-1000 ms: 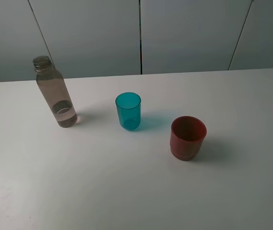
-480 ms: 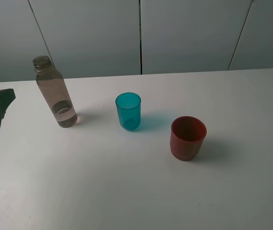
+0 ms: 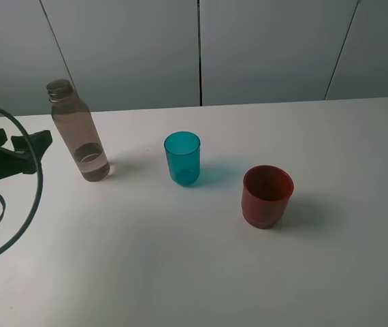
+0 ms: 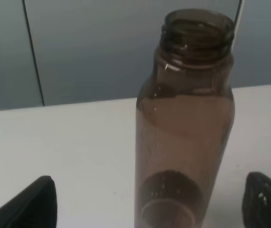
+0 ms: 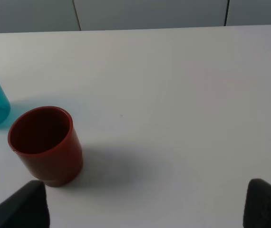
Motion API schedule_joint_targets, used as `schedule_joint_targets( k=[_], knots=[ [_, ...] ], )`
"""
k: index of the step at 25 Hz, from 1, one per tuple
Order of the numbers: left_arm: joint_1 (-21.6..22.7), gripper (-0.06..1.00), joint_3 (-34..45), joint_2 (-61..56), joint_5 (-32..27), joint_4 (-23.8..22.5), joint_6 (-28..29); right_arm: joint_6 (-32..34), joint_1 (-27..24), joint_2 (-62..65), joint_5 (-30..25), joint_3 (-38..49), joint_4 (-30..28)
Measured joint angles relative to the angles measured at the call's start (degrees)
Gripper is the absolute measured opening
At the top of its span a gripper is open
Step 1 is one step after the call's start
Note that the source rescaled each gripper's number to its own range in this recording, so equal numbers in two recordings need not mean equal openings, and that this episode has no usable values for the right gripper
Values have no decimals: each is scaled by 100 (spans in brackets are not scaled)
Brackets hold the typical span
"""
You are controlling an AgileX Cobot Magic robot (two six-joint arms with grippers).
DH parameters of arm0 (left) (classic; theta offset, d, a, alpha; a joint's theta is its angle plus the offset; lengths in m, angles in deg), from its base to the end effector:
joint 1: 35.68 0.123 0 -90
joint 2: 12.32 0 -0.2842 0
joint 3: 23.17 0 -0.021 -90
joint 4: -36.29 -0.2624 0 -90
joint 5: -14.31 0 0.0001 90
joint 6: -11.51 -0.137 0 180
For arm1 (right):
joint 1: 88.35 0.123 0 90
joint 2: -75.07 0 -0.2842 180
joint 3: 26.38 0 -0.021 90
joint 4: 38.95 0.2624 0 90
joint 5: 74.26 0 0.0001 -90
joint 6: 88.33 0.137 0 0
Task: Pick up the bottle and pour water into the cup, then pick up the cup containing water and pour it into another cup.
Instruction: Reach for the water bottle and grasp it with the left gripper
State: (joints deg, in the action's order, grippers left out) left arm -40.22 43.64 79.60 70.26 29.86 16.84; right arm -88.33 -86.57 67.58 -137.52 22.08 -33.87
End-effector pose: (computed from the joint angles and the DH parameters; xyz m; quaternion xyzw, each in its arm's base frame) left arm 0.2554 -0.0330 0.1395 0.0482 0.7805 -0.0702 0.6193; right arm 0.0428 0.0122 0.2578 -0.0162 0.8616 0.0521 0.5047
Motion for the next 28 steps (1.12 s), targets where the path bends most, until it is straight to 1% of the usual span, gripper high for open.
schedule_joint_targets(
  k=[2, 3, 4, 6, 9, 14, 24, 28],
  knots=[
    [0, 100, -10, 370, 715, -161, -169, 0, 0, 0, 0, 0, 0],
    [0, 100, -10, 521, 939, -217, -255, 0, 0, 0, 0, 0, 0],
    [0, 100, -10, 636, 1111, -222, -306, 0, 0, 0, 0, 0, 0],
    [0, 100, -20, 905, 1267, -122, -356, 0, 0, 0, 0, 0, 0],
    [0, 100, -123, 1263, 1292, -89, -378, 0, 0, 0, 0, 0, 0],
    [0, 100, -484, 1639, 1314, -390, -396, 0, 0, 0, 0, 0, 0],
    [0, 100, -1039, 1983, 1343, -441, -406, 0, 0, 0, 0, 0, 0],
    [0, 100, -1159, 2311, 1352, -689, -406, -32, 0, 0, 0, 0, 0]
  ],
)
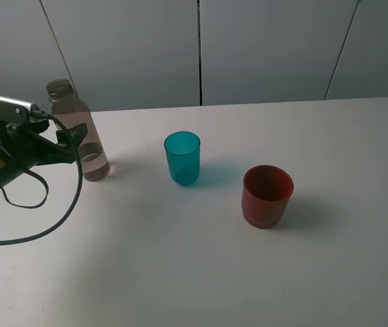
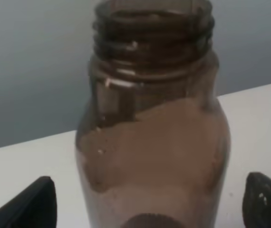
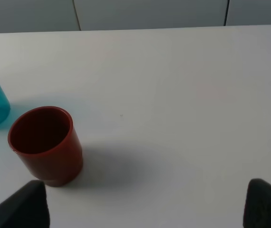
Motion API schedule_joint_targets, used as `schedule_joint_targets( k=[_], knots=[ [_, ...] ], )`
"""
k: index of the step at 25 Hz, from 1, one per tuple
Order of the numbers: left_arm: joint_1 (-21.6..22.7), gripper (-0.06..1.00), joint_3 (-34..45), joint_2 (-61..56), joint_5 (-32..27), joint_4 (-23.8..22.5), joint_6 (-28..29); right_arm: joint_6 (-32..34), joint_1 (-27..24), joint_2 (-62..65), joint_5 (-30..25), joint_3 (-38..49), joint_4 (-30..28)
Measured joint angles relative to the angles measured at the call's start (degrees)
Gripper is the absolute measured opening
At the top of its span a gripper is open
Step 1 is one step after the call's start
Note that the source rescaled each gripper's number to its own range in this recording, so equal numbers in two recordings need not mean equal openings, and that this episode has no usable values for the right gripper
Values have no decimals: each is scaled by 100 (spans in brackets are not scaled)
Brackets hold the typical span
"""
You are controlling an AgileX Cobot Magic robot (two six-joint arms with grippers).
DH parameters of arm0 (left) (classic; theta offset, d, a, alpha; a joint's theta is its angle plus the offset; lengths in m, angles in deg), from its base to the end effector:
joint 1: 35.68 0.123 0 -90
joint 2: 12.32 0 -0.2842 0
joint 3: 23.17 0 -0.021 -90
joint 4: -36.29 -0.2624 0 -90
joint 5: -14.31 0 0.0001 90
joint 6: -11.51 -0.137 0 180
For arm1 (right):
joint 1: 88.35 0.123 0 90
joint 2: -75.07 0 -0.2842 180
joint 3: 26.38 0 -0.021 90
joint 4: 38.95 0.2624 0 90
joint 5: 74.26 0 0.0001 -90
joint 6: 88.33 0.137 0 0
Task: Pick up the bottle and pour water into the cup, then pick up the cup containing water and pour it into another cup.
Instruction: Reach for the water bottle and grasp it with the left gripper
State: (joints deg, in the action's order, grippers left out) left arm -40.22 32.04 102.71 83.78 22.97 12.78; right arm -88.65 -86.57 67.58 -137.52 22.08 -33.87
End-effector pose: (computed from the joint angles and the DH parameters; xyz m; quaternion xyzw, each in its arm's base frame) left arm 0.3133 -0.0545 0.0992 0.1224 0.7620 -0.0898 0.6296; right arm 0.0428 0.0122 0.2578 -0.0186 0.8615 0.0507 0.5049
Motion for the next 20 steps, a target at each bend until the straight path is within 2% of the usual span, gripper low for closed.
schedule_joint_targets(
  k=[5, 20],
  knots=[
    [0, 100, -91, 390, -23, -72, 0, 0, 0, 0, 0, 0, 0],
    [0, 100, -999, 1140, -11, -318, 105, 32, 0, 0, 0, 0, 0]
  ],
)
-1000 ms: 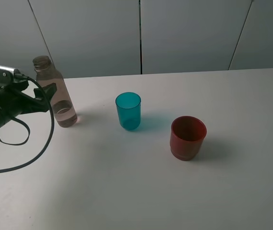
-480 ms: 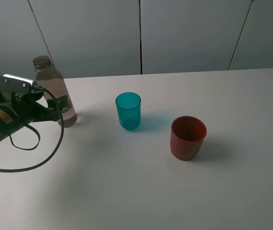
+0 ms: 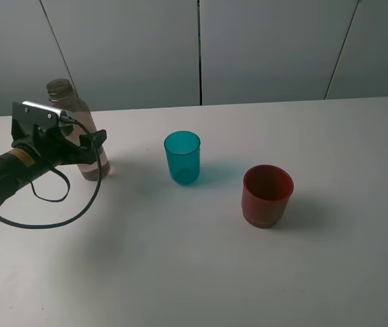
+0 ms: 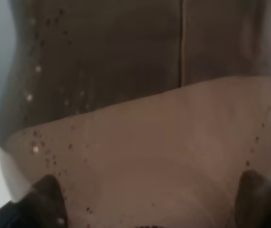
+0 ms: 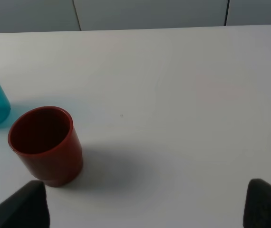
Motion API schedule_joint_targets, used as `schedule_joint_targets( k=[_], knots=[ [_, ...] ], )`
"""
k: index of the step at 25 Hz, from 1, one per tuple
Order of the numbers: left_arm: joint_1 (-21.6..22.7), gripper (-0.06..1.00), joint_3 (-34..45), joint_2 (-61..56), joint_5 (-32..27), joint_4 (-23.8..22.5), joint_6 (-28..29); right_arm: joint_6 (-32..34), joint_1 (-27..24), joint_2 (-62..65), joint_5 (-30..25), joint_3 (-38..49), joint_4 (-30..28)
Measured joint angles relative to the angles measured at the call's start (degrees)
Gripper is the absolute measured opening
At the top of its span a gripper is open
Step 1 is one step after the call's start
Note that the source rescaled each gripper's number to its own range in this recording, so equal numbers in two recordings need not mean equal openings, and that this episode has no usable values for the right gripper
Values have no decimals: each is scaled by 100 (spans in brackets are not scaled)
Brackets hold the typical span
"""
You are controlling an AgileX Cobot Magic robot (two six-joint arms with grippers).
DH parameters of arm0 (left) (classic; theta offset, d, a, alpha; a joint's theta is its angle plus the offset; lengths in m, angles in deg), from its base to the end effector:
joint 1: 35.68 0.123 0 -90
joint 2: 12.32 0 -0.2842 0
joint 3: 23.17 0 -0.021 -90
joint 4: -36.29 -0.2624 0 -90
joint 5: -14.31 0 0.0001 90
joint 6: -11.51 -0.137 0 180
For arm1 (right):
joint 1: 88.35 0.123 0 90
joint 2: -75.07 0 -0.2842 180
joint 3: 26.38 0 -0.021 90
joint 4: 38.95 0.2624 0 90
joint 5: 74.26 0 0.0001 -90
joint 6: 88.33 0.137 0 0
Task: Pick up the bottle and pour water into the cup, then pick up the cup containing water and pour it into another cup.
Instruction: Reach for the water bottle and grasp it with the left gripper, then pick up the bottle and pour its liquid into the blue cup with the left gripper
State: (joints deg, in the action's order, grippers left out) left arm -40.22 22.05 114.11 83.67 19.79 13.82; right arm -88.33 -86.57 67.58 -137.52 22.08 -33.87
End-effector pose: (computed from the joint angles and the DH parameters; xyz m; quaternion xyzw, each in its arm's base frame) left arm 0.3523 -0.0645 0.0651 0.1386 0.7681 -0.1098 0.6154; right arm 0.0428 0.0122 0.2578 -0.0162 0.8616 0.0521 0.5047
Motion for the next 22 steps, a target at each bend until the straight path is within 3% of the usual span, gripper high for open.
schedule_joint_targets(
  k=[9, 14, 15, 16, 17, 18, 22],
  knots=[
    [0, 100, -474, 351, -2, -682, 11, 0, 0, 0, 0, 0, 0],
    [0, 97, -556, 447, 9, -745, 11, -32, 0, 0, 0, 0, 0],
    [0, 88, -556, 468, 9, -717, 11, -32, 0, 0, 0, 0, 0],
    [0, 62, -556, 492, 9, -670, 11, -32, 0, 0, 0, 0, 0],
    [0, 27, -556, 507, 9, -617, 11, -32, 0, 0, 0, 0, 0],
    [0, 0, -556, 520, 9, -596, 11, -32, 0, 0, 0, 0, 0],
    [0, 3, -556, 538, 45, -575, -31, -32, 0, 0, 0, 0, 0]
  ],
)
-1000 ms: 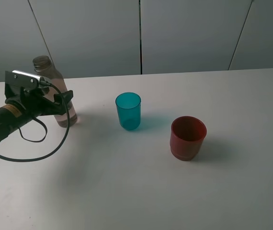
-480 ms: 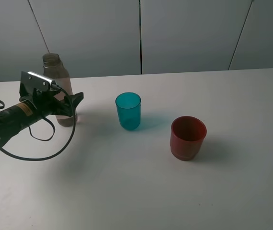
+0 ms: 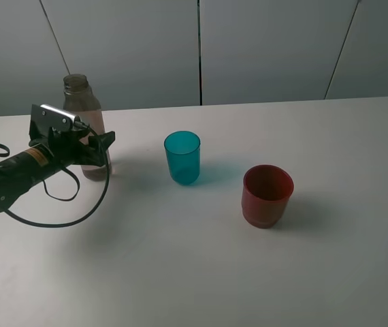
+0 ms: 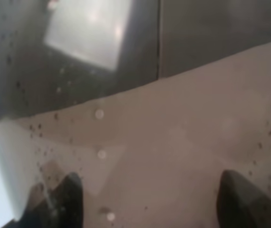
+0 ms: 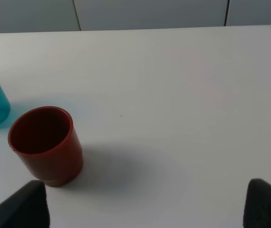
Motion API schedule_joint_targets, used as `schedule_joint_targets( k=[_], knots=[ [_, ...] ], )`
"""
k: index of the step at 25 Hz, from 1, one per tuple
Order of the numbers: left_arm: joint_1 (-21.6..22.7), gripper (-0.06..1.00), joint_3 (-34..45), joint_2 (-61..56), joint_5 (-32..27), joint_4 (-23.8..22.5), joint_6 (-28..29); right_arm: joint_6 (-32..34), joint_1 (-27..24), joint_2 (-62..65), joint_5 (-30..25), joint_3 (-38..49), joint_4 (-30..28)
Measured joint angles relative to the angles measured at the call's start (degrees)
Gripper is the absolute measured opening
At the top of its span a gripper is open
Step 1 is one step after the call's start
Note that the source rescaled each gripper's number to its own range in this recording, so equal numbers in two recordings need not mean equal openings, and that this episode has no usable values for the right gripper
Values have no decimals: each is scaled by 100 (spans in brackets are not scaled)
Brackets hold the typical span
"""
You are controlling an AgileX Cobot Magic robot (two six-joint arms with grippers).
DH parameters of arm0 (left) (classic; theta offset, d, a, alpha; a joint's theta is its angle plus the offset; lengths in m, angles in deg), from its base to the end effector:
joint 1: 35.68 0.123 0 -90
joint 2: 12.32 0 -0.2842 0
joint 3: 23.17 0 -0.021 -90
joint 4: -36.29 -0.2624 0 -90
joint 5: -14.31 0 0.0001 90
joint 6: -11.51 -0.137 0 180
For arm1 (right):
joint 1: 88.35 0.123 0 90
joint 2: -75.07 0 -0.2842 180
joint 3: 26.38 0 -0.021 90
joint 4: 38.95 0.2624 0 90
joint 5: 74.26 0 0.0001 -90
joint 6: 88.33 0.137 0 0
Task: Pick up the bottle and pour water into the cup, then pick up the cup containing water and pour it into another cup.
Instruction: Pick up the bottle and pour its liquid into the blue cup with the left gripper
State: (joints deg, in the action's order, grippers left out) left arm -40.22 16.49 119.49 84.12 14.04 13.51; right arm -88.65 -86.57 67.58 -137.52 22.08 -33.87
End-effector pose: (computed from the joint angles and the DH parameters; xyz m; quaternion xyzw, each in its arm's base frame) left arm 0.3688 -0.0781 0.0492 0.1828 0.7568 -0.1335 0.6131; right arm 0.0428 0.0122 0.2578 -0.0186 0.8615 0.0507 0.5049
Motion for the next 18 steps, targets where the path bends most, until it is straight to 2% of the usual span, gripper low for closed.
schedule_joint_targets(
  k=[18],
  knots=[
    [23, 3, 0, 0, 0, 25, -51, 32, 0, 0, 0, 0, 0]
  ],
)
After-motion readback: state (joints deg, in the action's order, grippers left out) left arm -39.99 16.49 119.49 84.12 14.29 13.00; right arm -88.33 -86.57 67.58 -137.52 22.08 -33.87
